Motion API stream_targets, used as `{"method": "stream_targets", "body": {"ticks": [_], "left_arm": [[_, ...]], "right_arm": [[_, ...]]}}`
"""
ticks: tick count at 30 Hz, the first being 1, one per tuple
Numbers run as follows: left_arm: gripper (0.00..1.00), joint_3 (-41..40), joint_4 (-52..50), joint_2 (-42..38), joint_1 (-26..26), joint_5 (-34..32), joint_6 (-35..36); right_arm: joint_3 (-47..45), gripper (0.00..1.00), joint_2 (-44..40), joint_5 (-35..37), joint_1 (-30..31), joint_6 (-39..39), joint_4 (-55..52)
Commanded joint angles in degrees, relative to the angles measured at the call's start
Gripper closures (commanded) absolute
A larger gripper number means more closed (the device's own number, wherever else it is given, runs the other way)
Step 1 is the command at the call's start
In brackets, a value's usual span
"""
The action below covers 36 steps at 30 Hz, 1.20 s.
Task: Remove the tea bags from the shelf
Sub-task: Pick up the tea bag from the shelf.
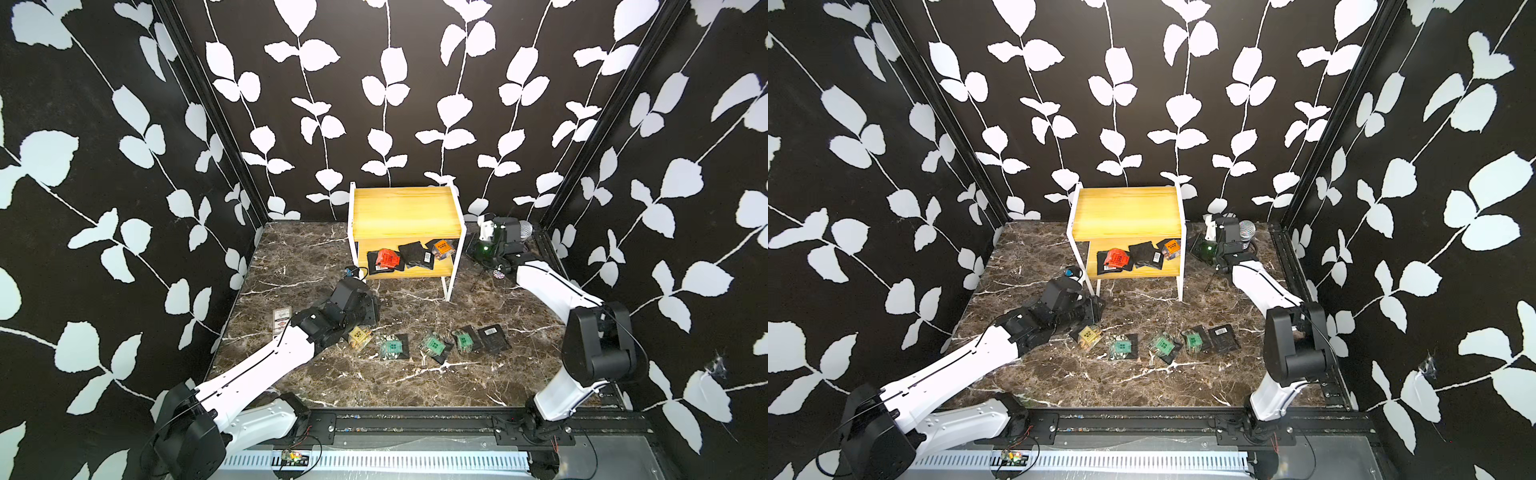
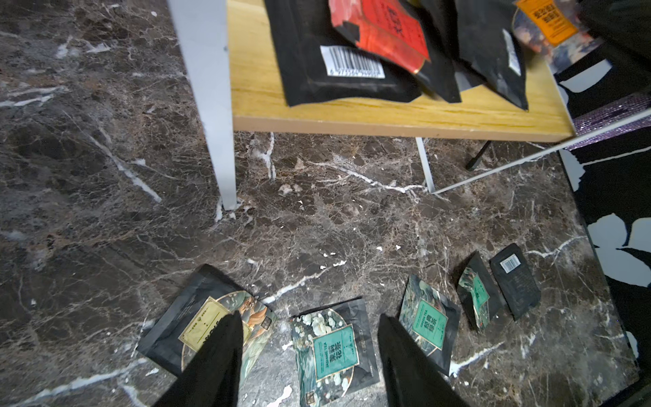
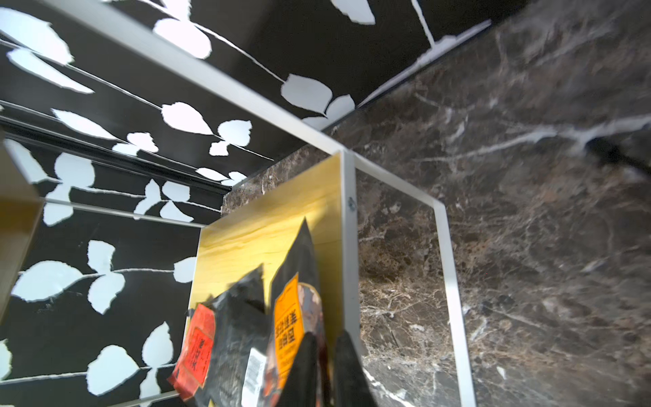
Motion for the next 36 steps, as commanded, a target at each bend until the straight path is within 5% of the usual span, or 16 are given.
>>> {"method": "stream_targets", "body": {"ticks": [1,36], "left_arm": [[0.44,-0.6,1.2,-0.2,0.2,0.4,1.0],[0.44,1.9,0.8,1.3,0.2,2.8,3.8]], "right_arm": [[-1.4,0.97,-2.4,1.0,-0.3,-1.6,-0.5],[-8.6,1.00,-29.9,8.9,-0.3,-14.0,-24.3]]}}
